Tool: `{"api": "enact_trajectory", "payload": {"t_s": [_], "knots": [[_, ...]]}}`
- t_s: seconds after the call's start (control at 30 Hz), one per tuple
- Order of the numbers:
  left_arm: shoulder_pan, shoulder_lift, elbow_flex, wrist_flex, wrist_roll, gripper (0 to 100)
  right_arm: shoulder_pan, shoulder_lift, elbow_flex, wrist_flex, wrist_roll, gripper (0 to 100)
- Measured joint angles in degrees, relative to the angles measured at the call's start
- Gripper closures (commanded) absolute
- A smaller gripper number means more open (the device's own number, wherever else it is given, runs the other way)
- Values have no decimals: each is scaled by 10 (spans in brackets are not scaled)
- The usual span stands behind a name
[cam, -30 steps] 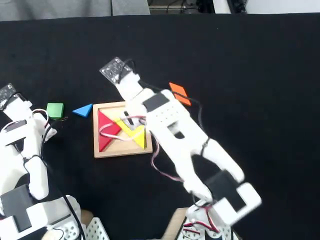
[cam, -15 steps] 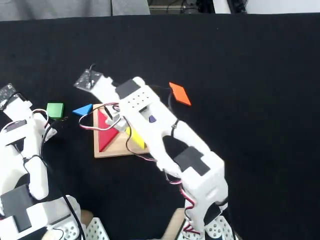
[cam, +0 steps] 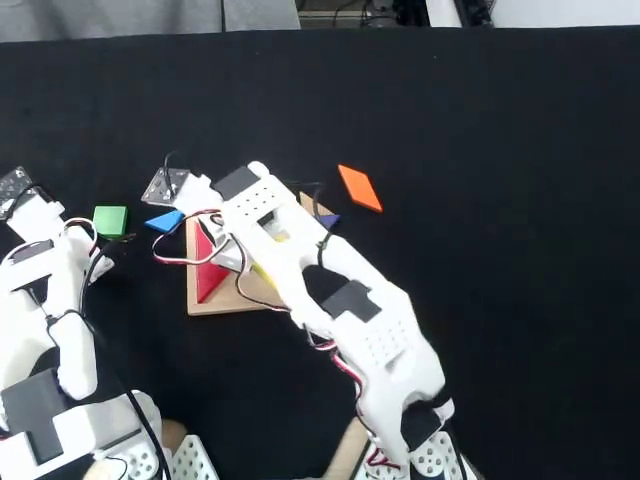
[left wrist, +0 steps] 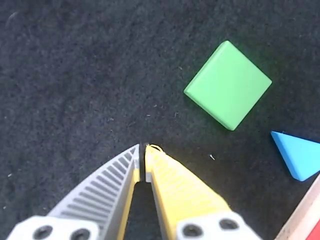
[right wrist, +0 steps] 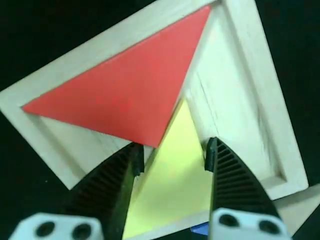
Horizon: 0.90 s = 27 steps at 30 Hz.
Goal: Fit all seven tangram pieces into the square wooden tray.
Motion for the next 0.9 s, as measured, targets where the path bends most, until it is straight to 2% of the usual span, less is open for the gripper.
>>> {"api": "enact_trajectory", "payload": {"t_s": [0.27,0.5,0.9], "knots": [[0,0,0,0,0,967,3,17,-37,58,62,895],[0,0,0,0,0,967,17,17,-38,62,99,959],[0,0,0,0,0,967,20,-38,-37,73,94,962]]}}
